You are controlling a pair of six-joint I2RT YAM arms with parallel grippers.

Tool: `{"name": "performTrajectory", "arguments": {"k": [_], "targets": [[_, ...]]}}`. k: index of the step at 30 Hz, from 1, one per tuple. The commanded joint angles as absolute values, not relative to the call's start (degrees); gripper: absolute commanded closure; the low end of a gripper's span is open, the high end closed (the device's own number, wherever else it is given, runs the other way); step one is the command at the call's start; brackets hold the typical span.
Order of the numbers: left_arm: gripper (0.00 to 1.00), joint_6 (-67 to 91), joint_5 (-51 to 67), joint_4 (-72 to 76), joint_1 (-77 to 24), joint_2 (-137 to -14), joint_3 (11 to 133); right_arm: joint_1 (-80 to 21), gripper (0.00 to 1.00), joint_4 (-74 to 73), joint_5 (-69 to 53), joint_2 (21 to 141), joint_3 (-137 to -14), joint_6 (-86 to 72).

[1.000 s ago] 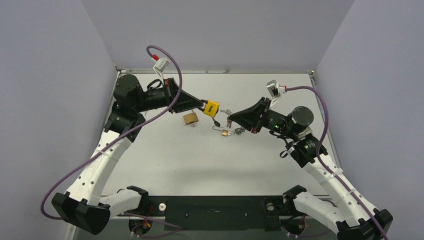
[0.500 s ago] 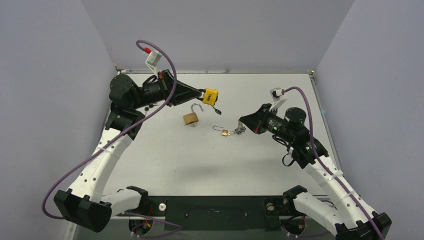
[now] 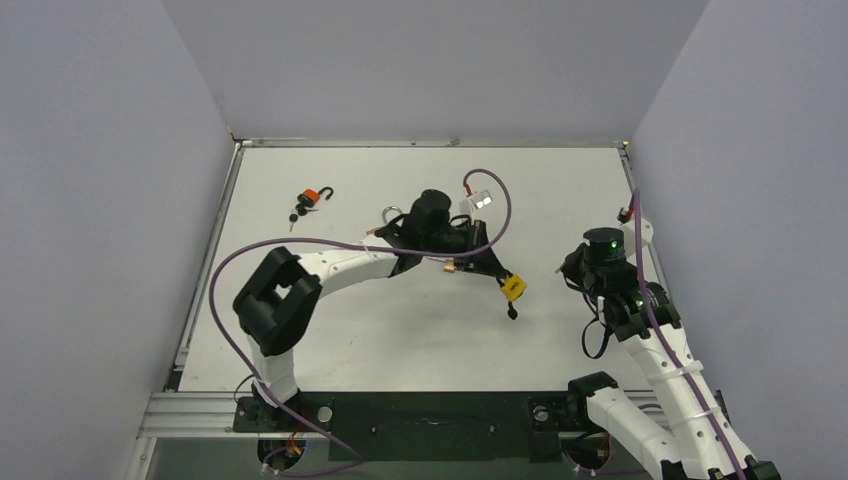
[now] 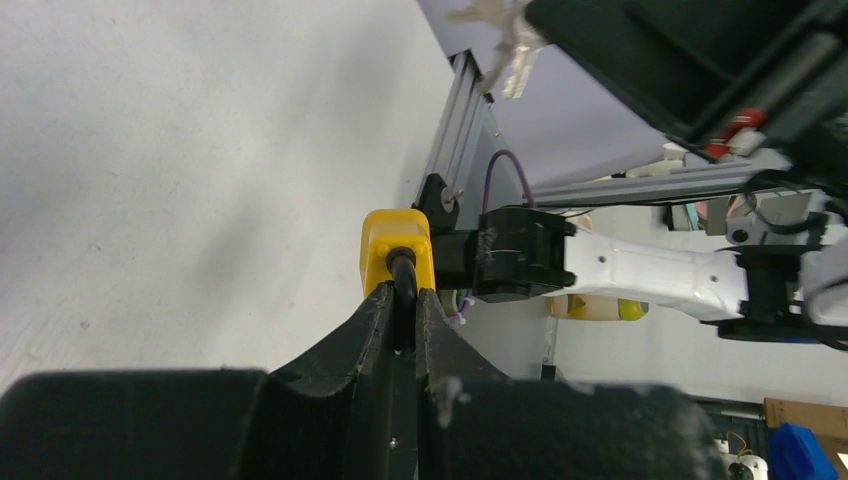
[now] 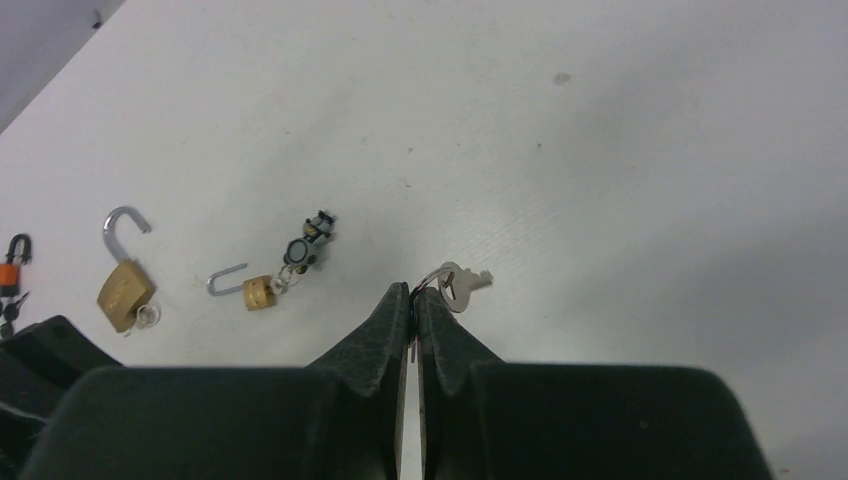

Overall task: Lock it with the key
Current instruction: Place the key at the center of the board.

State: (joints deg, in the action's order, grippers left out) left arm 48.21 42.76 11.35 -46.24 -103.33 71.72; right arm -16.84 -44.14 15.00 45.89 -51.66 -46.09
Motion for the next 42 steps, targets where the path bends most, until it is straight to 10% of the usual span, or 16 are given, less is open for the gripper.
{"name": "performTrajectory", "arguments": {"k": [1, 28, 33, 42], "targets": [[1.0, 48.39, 44.45, 19.35, -50.39, -111.07, 81.89, -14.79, 1.0, -49.62, 23.76, 46.39, -49.65, -53.16], [1.0, 51.72, 36.97, 10.23, -57.05, -144.04, 110.42, -6.61, 1.0, -48.17, 26.28, 57.33, -33.57, -70.68], [0.75, 48.33, 34.0, 4.05, -56.72, -143.08, 111.45, -5.24, 1.0, -45.96, 24.6, 61.15, -33.97, -68.78], [0.52, 43.36, 32.71, 0.33, -56.16, -138.36, 112.27, -4.44, 0.38, -43.0, 20.21, 64.62, -37.31, -60.97]]}}
